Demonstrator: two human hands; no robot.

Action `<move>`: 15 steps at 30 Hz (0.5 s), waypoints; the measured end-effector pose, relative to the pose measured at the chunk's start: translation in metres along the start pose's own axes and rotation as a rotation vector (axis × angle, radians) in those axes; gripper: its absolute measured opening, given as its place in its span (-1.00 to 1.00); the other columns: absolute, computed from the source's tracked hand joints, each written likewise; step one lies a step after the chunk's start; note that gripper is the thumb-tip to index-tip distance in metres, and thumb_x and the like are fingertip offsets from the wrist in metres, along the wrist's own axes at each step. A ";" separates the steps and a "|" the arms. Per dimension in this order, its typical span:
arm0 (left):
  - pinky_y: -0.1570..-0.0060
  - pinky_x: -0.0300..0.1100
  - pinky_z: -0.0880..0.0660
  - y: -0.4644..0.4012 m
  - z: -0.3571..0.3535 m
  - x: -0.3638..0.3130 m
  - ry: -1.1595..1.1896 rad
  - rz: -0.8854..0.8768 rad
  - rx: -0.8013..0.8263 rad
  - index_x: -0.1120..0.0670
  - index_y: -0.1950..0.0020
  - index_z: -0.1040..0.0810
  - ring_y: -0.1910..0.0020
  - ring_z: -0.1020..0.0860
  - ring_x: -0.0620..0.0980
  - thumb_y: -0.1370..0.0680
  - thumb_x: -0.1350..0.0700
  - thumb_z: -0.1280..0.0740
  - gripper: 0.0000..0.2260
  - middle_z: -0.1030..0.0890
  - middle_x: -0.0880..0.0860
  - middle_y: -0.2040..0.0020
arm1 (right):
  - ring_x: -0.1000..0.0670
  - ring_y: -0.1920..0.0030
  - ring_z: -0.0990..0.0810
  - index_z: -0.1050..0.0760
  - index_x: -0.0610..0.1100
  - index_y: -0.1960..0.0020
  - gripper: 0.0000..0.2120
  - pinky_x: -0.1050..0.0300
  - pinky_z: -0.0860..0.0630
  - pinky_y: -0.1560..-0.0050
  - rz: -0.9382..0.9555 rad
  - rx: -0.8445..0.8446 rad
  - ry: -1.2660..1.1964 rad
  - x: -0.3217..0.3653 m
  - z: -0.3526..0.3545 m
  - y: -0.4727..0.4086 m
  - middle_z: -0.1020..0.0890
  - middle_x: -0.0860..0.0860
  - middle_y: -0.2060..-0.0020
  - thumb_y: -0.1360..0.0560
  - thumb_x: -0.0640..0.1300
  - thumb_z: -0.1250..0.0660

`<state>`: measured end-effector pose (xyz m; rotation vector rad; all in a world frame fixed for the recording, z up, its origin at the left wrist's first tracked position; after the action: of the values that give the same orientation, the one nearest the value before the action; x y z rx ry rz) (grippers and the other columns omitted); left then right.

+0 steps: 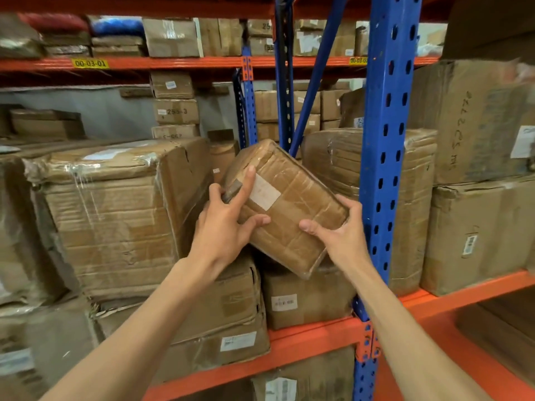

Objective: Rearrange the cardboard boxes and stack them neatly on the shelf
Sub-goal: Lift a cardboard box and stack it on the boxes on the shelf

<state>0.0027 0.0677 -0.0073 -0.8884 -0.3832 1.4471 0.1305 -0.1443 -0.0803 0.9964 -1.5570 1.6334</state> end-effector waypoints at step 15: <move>-0.25 0.19 -0.46 0.028 -0.048 -0.015 0.100 0.182 0.162 -0.07 -0.49 0.62 -0.19 -0.60 0.27 -0.46 -0.32 -0.43 0.22 -0.53 0.30 -0.37 | -0.25 -0.45 -0.39 0.00 0.54 -0.52 -0.21 -0.23 -0.47 -0.31 0.178 0.325 0.773 0.083 0.025 -0.026 -0.24 -0.10 -0.59 -0.55 0.10 -0.44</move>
<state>0.0151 0.0367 -0.0538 -0.8769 -0.1100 1.5690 0.1141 -0.1707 0.0047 0.2851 -0.8866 2.0990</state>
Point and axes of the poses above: each hand's wrist, its own y-axis away from the middle knuckle, its own z-axis out of the back of the hand, x = y × z, the point moved 6 cm from there along -y, towards the middle knuckle
